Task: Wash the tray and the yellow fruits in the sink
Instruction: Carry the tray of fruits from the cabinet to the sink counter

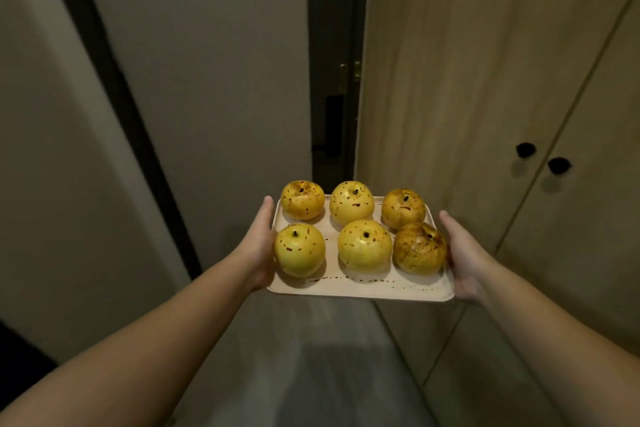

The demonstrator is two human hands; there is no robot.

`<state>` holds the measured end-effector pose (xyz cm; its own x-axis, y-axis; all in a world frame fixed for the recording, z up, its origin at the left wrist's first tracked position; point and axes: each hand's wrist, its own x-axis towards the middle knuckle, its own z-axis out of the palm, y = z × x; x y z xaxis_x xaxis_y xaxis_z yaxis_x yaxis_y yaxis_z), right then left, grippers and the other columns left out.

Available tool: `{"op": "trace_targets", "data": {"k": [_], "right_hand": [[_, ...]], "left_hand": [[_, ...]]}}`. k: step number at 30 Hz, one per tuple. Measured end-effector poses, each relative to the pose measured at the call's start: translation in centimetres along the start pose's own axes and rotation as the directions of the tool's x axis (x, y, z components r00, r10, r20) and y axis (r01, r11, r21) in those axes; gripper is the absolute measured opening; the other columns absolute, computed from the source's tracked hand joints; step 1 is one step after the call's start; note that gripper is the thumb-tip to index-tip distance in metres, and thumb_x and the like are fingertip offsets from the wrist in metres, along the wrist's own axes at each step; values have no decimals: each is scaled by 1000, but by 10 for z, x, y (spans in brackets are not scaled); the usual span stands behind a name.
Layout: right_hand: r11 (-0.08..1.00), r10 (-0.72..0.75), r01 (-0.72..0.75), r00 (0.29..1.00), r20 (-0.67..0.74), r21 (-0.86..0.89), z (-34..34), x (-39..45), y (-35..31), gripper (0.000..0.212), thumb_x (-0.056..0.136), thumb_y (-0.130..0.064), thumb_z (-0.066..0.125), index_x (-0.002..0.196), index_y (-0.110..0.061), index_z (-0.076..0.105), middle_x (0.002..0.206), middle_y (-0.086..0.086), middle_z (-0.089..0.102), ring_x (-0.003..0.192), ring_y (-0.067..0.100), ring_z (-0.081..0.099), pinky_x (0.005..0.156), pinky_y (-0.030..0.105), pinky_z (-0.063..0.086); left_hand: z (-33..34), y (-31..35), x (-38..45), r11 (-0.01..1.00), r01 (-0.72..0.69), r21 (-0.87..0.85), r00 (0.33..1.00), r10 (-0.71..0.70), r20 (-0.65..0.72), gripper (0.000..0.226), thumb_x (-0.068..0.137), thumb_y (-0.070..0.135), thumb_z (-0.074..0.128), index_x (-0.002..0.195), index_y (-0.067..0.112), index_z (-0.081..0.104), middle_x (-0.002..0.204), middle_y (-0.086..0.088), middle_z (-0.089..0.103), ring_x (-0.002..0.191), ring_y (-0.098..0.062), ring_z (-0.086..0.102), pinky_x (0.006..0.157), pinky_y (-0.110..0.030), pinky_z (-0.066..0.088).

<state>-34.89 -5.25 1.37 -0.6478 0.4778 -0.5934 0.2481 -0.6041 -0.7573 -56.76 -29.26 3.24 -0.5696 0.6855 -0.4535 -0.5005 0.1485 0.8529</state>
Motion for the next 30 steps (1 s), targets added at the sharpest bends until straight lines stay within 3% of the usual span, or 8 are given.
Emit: {"op": "trace_targets", "data": {"k": [2,3,9,12,19,22,27,30], "right_hand": [[999,30,-28,997,65,-45,22,11,-4,83,87,-84,38,110,-17,80,121,23,71,104,47,70,77,60,58],[997,50,-43,994,98,-71,34,17,-4,82,87,-84,38,108,-17,80,120,23,71,103,47,71,74,59,59],[970,133,-90,974,184,-225,116,42,15,72,86,-83,43,103,-24,82,115,22,73,99,46,72,80,61,58],[947,173,-98,957,231,-307,167,45,35,71,87,-82,42,107,-26,81,115,22,74,99,47,72,82,62,57],[884,276,-98,899,339,-458,275,38,80,73,89,-81,41,83,-22,84,103,21,76,84,42,75,65,55,61],[858,310,-90,876,370,-505,318,32,104,74,89,-80,43,97,-18,82,103,21,76,81,39,76,58,51,60],[816,348,-55,841,414,-575,388,15,146,69,91,-79,43,100,-20,77,92,19,78,67,34,75,48,46,58],[784,366,-17,820,440,-620,431,8,171,72,90,-81,40,110,-22,76,99,17,78,84,36,76,61,46,61]], "left_hand": [[-20,-2,-13,999,-35,-35,994,32,-108,95,90,89,20,117,21,80,123,-18,74,113,-35,72,104,-52,51],[-31,-4,-22,998,-53,-46,986,45,-161,95,90,89,20,117,21,80,123,-18,74,113,-34,72,105,-52,50],[-92,-19,-82,987,-96,-129,935,45,-351,94,92,87,19,110,20,82,118,-18,76,102,-31,76,71,-40,61],[-128,-31,-117,975,-118,-186,887,19,-460,97,89,90,20,109,19,83,116,-19,76,100,-32,77,76,-42,58],[-205,-61,-191,927,-191,-324,783,-55,-619,95,86,92,24,107,21,83,117,-20,76,101,-36,76,81,-46,59],[-233,-71,-223,898,-237,-371,766,-62,-640,92,88,91,25,104,21,84,117,-20,75,100,-37,76,73,-46,62],[-284,-86,-277,854,-299,-426,732,-81,-676,95,89,90,25,104,16,84,115,-22,75,95,-38,77,60,-47,63],[-315,-91,-307,836,-327,-442,688,-110,-717,95,87,91,28,100,17,84,111,-23,76,92,-39,77,58,-49,62]]}}
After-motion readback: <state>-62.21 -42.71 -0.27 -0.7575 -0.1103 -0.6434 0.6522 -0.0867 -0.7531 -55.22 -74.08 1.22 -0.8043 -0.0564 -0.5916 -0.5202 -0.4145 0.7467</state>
